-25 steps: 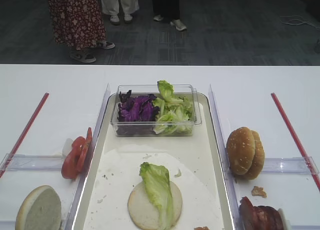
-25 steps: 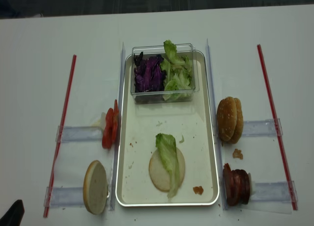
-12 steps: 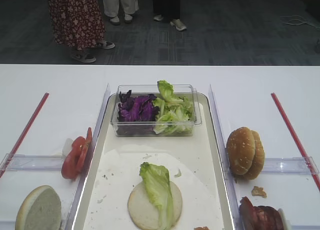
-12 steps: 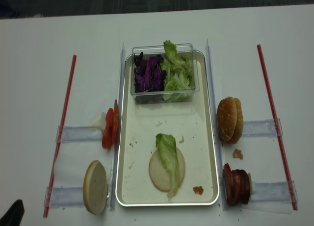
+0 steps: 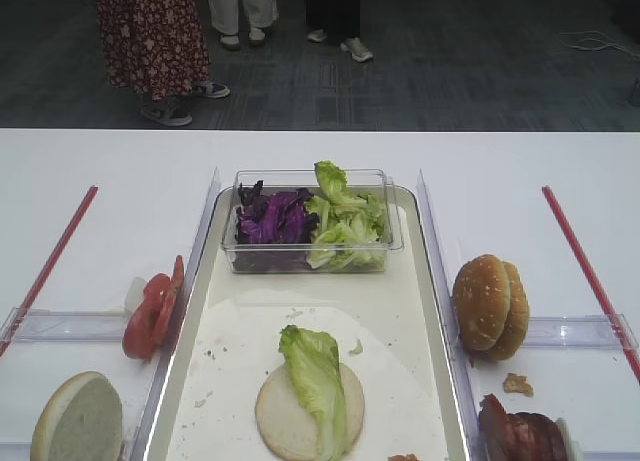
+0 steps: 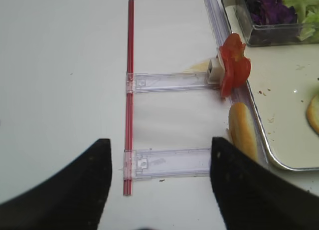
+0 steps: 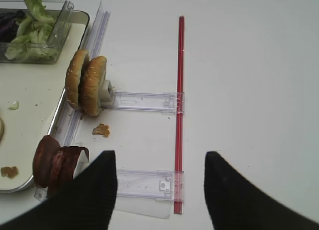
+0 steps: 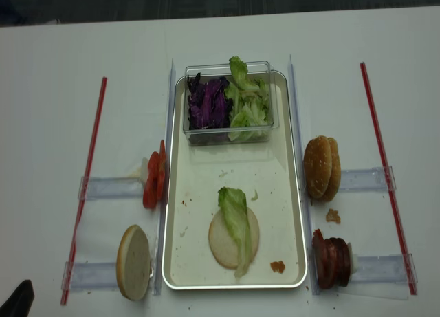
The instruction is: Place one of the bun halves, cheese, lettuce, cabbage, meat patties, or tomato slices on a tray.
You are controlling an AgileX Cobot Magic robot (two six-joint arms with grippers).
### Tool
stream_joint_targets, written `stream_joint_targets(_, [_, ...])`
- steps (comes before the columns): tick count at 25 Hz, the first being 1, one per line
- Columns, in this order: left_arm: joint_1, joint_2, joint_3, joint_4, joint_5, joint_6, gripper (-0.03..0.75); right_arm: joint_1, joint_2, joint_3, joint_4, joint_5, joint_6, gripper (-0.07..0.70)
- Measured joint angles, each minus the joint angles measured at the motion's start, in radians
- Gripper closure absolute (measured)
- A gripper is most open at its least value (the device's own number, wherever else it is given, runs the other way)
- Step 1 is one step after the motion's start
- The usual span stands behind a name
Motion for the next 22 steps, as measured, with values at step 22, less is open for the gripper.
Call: stream_joint_targets(22, [0.000,0.000,0.000,0.000,0.000,0.000,0.303,0.000,0.000,0.000,0.000,0.000,0.000,0.215])
